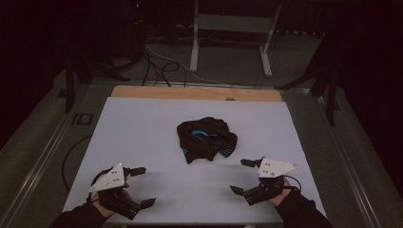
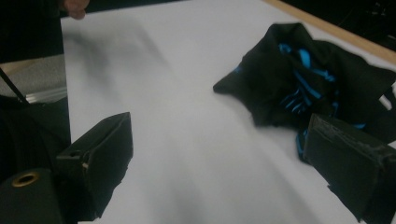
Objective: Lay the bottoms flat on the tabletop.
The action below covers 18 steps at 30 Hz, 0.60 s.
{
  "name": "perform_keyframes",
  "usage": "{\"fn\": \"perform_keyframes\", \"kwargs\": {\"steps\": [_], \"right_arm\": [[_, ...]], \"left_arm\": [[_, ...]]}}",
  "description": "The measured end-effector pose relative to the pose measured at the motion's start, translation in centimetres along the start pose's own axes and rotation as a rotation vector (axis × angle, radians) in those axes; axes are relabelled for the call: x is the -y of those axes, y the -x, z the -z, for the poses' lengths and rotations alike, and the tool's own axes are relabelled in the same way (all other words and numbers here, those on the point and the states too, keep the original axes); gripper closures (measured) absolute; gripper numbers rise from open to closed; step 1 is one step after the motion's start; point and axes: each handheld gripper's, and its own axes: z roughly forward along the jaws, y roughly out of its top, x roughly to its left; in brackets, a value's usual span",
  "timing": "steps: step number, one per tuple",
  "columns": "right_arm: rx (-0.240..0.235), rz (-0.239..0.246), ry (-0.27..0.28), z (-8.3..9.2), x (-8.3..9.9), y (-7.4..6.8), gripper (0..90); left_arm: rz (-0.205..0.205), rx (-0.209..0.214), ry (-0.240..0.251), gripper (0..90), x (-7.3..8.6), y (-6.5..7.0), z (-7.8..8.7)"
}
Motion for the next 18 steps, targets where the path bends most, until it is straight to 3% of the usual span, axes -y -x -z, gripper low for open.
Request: {"fn": "perform_keyframes", "kwargs": {"steps": [9,18], "right_arm": [[0.030,0.029,0.014,0.2,-1.9,1.0,8.5],[0.029,0.050,0.026,-0.6,-3.9,2.0,8.6]], "left_arm": [[-0.017,-0.002,0.021,0.0,-1.6,-0.3,-0.1],[-0.028,0.007,0.025,0.0,-2.8,-0.8,-1.2]]}}
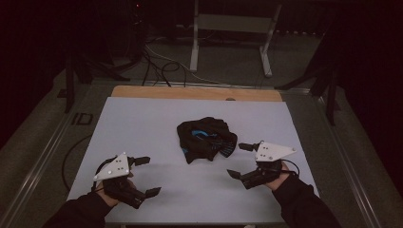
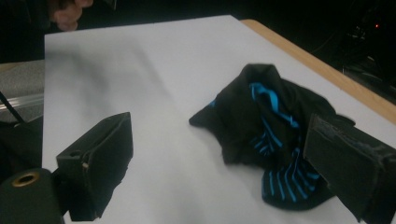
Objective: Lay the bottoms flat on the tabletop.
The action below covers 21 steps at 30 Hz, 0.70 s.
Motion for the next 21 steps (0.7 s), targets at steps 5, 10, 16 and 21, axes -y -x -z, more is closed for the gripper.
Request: {"fn": "perform_keyframes", "kwargs": {"steps": [5,10,16,21], "right_arm": [[0.004,0.010,0.013,-0.8,-0.9,0.7,8.9],[0.010,0.003,0.018,-1.8,-1.6,1.1,8.9],[0.014,0.016,0.025,-3.3,-2.2,1.7,8.9],[0.008,0.016,0.028,-4.3,-2.4,2.1,9.0]], "left_arm": [[0.004,-0.025,-0.009,0.0,-0.4,-0.3,-0.8],[0.015,-0.064,0.002,0.0,-1.0,-0.8,-1.5],[0.016,-0.099,0.005,0.0,-1.5,-1.5,-2.5],[0.027,-0.103,0.003,0.0,-1.5,-2.0,-3.6]]}}
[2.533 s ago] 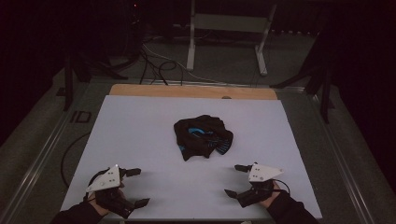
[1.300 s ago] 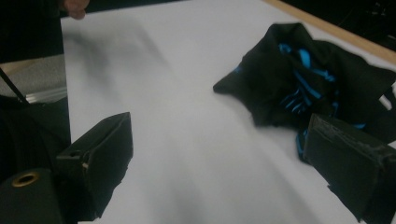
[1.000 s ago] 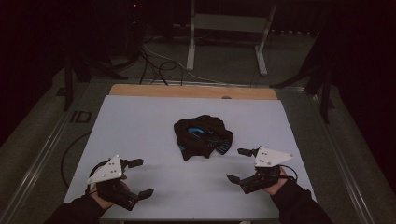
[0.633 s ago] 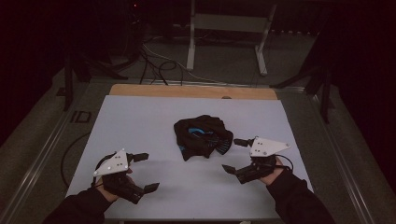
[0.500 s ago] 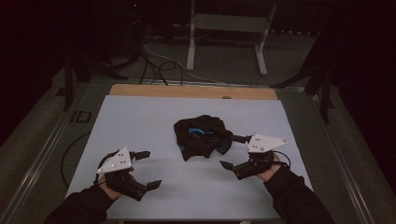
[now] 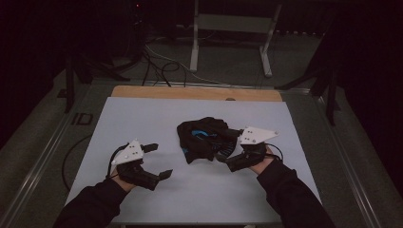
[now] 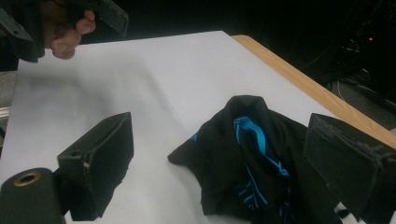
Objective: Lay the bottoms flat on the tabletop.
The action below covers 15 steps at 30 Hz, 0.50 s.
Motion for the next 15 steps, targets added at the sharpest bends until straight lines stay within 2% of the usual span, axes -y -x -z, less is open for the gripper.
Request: {"fn": "perform_keyframes", "kwargs": {"steps": [3,10,15], "right_arm": [[0.005,0.000,0.000,-0.5,0.1,0.2,9.0],[-0.003,-0.041,-0.004,-1.2,0.5,0.7,11.3],[0.016,-0.039,-0.004,-1.7,1.1,0.8,11.3]], "left_arm": [[0.003,-0.002,0.001,0.0,0.0,-0.1,-0.6],[0.002,-0.004,-0.004,0.0,-0.2,0.0,-2.3],[0.002,-0.002,-0.008,0.0,-0.2,0.1,-3.6]]}}
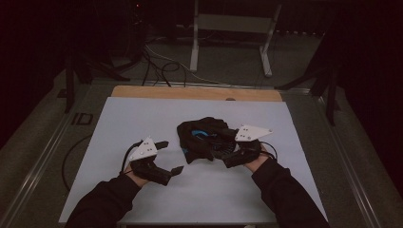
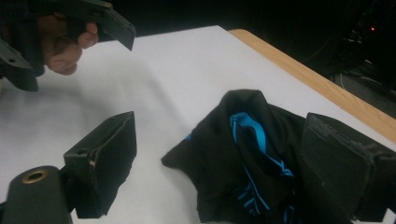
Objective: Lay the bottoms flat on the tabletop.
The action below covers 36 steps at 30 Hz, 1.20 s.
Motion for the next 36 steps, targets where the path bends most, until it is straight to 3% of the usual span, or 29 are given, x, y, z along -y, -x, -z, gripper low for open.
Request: {"fn": "perform_keyframes", "kwargs": {"steps": [5,9,12,17,21,27,36], "right_arm": [[-0.003,-0.029,-0.023,-0.6,0.8,0.1,11.3],[-0.001,-0.054,-0.035,-1.3,1.4,-0.1,11.4],[-0.002,-0.062,-0.040,-1.9,1.9,-0.4,14.3],[0.006,-0.066,-0.058,-2.7,2.5,-0.2,21.0],[0.045,-0.049,-0.072,-3.2,2.8,0.0,27.3],[0.081,-0.043,-0.074,-3.7,2.8,0.4,32.6],[0.139,-0.041,-0.139,-4.9,3.8,0.9,38.5]], "left_arm": [[-0.011,-0.013,-0.012,0.0,0.2,0.0,-1.4],[-0.065,-0.050,-0.047,0.0,0.6,-0.2,-2.7],[-0.079,-0.044,-0.030,0.1,1.0,-0.4,-3.5],[-0.033,-0.053,-0.121,0.1,1.4,-0.8,-4.9],[-0.012,-0.060,-0.175,3.1,1.8,-1.0,-5.9],[-0.016,-0.085,-0.258,8.5,2.5,-1.6,-7.2],[-0.025,-0.109,-0.333,21.3,3.6,-2.4,-8.8]]}}
